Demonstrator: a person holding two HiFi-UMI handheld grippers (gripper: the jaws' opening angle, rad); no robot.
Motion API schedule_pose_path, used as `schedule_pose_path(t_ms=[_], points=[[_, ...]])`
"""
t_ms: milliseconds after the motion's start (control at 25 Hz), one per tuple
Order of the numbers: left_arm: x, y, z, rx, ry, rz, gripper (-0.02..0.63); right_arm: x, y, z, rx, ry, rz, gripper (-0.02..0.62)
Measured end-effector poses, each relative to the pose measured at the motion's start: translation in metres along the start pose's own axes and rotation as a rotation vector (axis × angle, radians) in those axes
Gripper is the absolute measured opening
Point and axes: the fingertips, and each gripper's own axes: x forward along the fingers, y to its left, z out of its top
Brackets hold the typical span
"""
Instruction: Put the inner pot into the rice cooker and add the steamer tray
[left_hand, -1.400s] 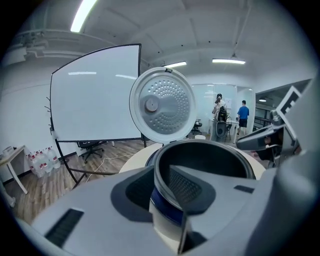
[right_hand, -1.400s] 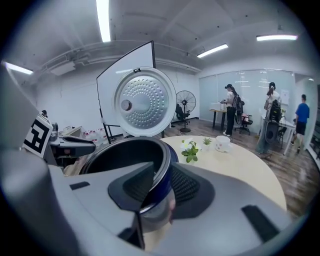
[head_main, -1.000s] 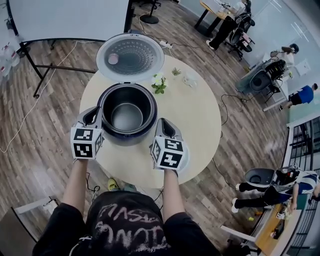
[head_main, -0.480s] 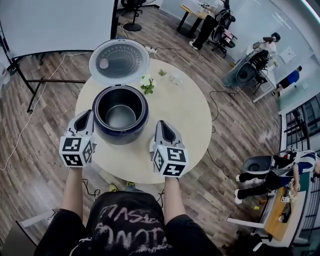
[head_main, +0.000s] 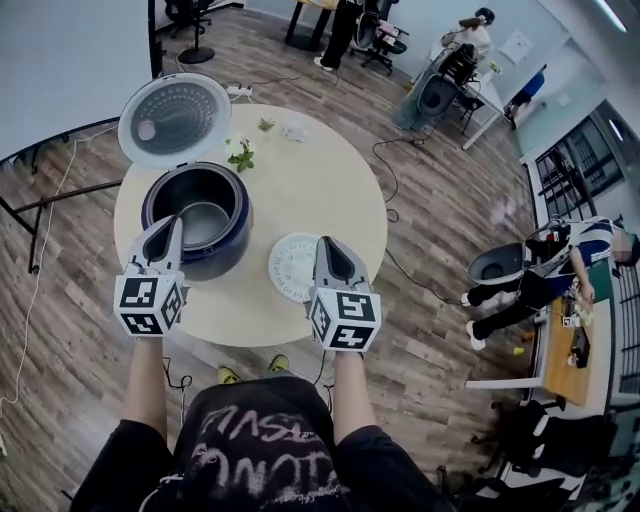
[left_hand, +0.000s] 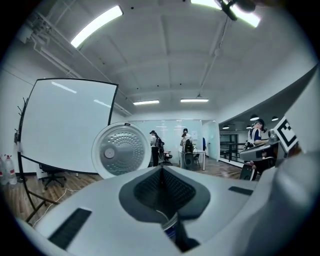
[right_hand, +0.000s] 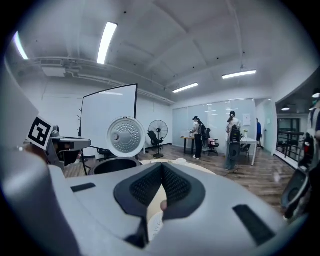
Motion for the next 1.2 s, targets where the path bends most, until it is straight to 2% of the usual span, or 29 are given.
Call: schedule_pose_path(t_ms=[240,520,720,880,960,1200], points=[[0.027,-0.054,0.004,0.012,-0.009,-0.119,0.011,-0.042,-0.056,-0.001,0.041,-0.027,-0.133,0.005],[0.046,-0.109,0.011,0.036,-0.019,-0.182,0.011,-0.082,-0.116,-0.007,0.085,-0.049,-0.233,0.006],[0.047,-0.143,0.017,0.069,-0.03,-0.176,0.011,-0.098,-0.147,-0.007,0.097,-0.078,-0.232,0.009],[0.047,-0.153,0.019,0.086,-0.039,-0.154,0.012,-0.099,-0.158,-0.011,0.104,-0.092,-0.211,0.031],[0.046,-0.155,0.018,0.081,-0.039,-0.139,0.014,-0.098,-0.161,-0.015,0.104,-0.086,-0.184,0.056],[0.039,-0.166,0.018,0.075,-0.06,-0.109,0.081,-0.1,-0.165,-0.013,0.074,-0.121,-0.113,0.19]])
